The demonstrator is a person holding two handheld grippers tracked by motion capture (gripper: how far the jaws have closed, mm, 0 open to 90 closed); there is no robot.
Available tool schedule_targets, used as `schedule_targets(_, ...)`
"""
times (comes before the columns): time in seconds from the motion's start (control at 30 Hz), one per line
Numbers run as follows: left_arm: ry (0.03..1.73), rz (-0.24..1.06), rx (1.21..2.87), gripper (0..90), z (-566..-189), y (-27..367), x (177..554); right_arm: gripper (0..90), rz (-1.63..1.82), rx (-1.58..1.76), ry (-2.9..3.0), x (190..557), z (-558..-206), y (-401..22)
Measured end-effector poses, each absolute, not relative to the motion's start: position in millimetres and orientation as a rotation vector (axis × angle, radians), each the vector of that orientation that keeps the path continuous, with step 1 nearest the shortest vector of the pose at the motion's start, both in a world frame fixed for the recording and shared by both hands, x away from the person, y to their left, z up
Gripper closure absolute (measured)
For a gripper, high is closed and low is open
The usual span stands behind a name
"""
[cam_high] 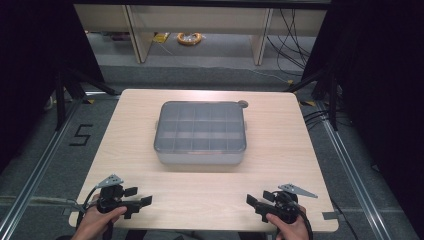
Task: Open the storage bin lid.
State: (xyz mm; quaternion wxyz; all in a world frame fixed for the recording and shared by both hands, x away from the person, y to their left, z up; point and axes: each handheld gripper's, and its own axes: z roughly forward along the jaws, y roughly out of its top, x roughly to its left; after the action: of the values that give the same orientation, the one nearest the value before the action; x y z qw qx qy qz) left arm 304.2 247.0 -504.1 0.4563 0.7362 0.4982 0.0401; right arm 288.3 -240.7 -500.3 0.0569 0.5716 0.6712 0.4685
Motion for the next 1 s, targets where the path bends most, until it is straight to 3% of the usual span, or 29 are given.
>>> schedule_targets(1.0, 1.238, 0.094, 1.783, 20.5, -502, 244, 313, 25.6, 1.488, 1.754, 1.941, 310, -502, -246)
